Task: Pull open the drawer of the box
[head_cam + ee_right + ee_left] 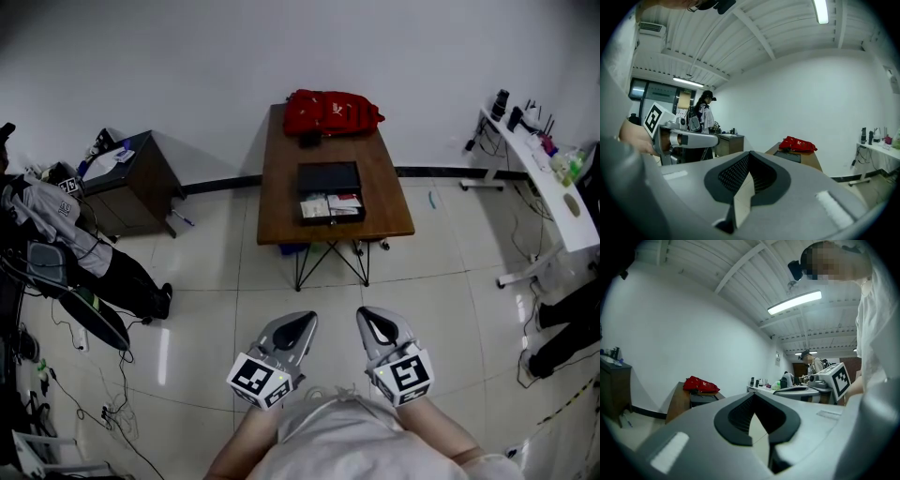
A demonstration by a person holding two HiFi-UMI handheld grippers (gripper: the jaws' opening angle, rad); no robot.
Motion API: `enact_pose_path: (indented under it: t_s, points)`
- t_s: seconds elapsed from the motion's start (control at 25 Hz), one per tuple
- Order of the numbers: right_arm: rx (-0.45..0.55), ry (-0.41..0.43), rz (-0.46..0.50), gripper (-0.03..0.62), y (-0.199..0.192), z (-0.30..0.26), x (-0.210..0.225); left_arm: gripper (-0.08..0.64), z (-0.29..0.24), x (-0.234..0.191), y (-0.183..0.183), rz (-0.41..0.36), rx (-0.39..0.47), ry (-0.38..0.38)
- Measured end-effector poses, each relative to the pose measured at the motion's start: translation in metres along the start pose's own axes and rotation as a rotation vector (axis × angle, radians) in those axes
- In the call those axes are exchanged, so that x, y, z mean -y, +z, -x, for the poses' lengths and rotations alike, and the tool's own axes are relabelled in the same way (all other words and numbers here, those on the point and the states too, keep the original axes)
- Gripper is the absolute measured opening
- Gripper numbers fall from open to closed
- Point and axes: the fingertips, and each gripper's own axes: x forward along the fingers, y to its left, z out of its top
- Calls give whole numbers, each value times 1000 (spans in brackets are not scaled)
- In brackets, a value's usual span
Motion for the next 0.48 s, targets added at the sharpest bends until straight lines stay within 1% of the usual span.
enact_pose_path:
  t_s: [0.08, 0.2, 0.36, 0.48]
  points:
    - [-4, 8, 0, 2, 1, -1, 1, 6, -2, 3, 4, -11, 7, -11]
    - [1, 17, 17, 2, 1, -3, 4, 6, -5, 4, 4, -32, -5, -11]
    - [9, 34, 19, 2, 2, -6, 2, 6, -3, 2, 2, -28, -3, 6]
    - [4, 42, 2, 2, 0, -7, 0, 6, -3, 0, -1, -26, -4, 19]
